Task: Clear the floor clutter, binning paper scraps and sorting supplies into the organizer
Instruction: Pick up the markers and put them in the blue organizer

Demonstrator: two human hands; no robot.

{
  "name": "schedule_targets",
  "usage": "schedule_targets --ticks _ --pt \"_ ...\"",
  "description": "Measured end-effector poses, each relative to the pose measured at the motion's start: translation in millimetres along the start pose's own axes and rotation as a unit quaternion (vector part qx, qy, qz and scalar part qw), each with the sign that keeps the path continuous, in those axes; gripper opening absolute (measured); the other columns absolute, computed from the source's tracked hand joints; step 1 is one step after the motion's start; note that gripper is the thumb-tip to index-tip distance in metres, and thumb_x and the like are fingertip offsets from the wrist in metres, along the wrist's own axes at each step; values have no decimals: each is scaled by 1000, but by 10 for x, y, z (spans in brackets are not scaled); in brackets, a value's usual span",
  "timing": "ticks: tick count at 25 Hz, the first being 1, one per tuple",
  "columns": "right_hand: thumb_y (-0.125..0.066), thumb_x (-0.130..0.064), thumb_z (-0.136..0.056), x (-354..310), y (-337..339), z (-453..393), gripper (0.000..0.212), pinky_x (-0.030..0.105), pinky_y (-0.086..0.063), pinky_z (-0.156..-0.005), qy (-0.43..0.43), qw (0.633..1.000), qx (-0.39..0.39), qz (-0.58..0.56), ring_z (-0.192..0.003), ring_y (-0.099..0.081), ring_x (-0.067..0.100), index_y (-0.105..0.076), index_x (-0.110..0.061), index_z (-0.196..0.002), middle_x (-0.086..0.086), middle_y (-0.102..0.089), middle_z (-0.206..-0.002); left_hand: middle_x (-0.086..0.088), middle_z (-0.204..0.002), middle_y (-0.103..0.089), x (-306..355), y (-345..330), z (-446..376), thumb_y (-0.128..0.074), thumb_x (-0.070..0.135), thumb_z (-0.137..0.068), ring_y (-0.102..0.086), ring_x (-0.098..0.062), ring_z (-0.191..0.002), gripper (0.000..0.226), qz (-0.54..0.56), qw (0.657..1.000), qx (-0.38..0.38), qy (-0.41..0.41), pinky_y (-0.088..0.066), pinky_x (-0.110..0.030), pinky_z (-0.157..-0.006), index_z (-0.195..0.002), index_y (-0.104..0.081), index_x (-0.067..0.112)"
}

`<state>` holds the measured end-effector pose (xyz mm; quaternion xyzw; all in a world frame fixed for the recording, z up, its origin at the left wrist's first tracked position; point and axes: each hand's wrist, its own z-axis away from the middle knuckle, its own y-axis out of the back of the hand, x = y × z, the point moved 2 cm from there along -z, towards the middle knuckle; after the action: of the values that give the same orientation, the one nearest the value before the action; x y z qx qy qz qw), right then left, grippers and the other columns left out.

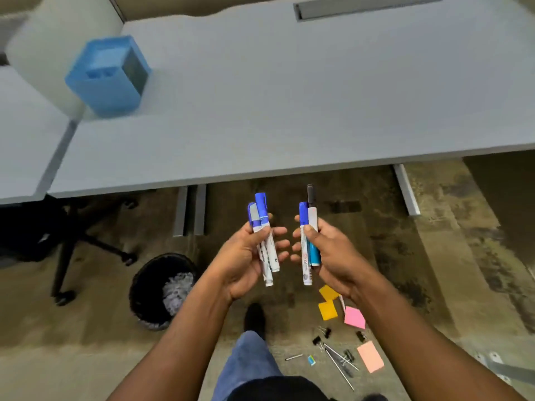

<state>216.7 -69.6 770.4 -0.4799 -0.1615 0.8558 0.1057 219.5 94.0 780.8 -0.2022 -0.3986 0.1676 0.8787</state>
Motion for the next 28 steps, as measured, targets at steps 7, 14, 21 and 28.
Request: schedule_targets --ticks 7,14,21,28 --pt "-51 -23 -98 -632 -1096 -910 19 27 -56 -68 3 996 78 45 -91 -67 22 -56 -19 -115 9 -65 -102 -16 -100 -73 1465 691 -337 -51 12 -95 -71 -30 -92 27 29 998 52 -26 -58 -42 -75 -121 -57 14" --pt "-45 -27 -101 -1040 -2116 -1486 20 33 -52 -73 -16 998 39 51 -76 -54 20 -57 -11 -107 11 -55 -88 -18 -103 -65 2501 1180 -411 -45 7 -94 -66 -30 -92 28 86 989 95 -80 -56 -44 -77 -118 -58 7" --pt "-51 -17 -98 -1493 -2990 -2329 22 33 -49 -85 2 995 -56 80 -89 -56 20 -54 -13 -120 8 -57 -97 -10 -104 -65 3455 1509 -505 -52 10 -96 -66 -28 -98 29 -9 962 148 -231 -59 -37 -67 -125 -50 16" --pt "-47 -23 -99 -2027 -3824 -3306 24 23 -47 -69 126 963 -130 199 -84 -60 14 -42 -26 -122 1 -61 -94 -11 -110 -65 4403 1741 -812 -47 12 -99 -63 -28 -109 24 -83 885 292 -353 -54 -49 -88 -121 -43 20"
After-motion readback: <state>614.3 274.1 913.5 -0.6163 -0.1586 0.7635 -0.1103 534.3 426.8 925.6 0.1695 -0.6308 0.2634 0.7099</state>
